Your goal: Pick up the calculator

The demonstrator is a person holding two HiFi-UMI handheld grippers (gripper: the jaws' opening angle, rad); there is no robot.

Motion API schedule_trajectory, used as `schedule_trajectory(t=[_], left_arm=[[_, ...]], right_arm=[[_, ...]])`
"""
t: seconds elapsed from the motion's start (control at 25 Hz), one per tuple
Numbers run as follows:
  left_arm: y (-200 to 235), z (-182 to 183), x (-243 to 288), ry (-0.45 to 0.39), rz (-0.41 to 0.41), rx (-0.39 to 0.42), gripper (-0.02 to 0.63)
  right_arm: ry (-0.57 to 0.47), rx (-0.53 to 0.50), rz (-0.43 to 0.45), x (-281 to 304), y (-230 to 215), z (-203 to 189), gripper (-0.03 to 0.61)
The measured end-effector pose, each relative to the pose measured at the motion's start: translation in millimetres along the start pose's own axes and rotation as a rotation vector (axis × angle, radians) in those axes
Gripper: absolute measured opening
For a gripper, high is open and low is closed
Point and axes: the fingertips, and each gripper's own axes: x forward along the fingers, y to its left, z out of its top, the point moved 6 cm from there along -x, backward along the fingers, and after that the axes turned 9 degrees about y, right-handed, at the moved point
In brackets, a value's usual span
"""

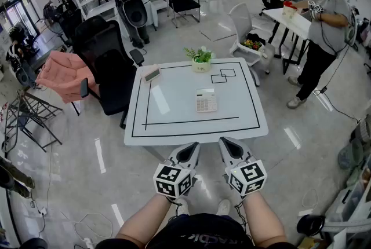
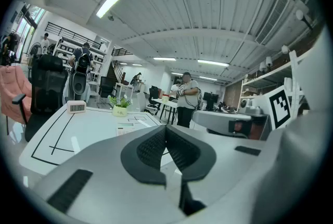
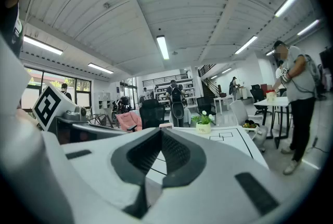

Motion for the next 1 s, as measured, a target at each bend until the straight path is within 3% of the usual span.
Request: schedule_trajectory(t=[0.6, 0.72, 0.88, 1.0], left_arm=[[-37, -3, 20, -0.012, 0.114, 0.019, 0.018], [-51, -4, 26, -0.016, 0.14, 0.006, 0.069], [-67, -5, 34, -0.016, 0.171, 0.005, 0.246], [-75, -4, 35, -0.012, 0.188, 0.008, 0.29]], right_arm=[[-0.029, -0.017, 0.113, -24, -29, -9, 0.01], [-0.04, -0.015, 0.148, -32, -43, -10, 0.058], [-0.061, 0.0, 0.198, -42, -60, -6, 0.174], [-0.065, 0.014, 0.219, -47, -67, -5, 0.196]])
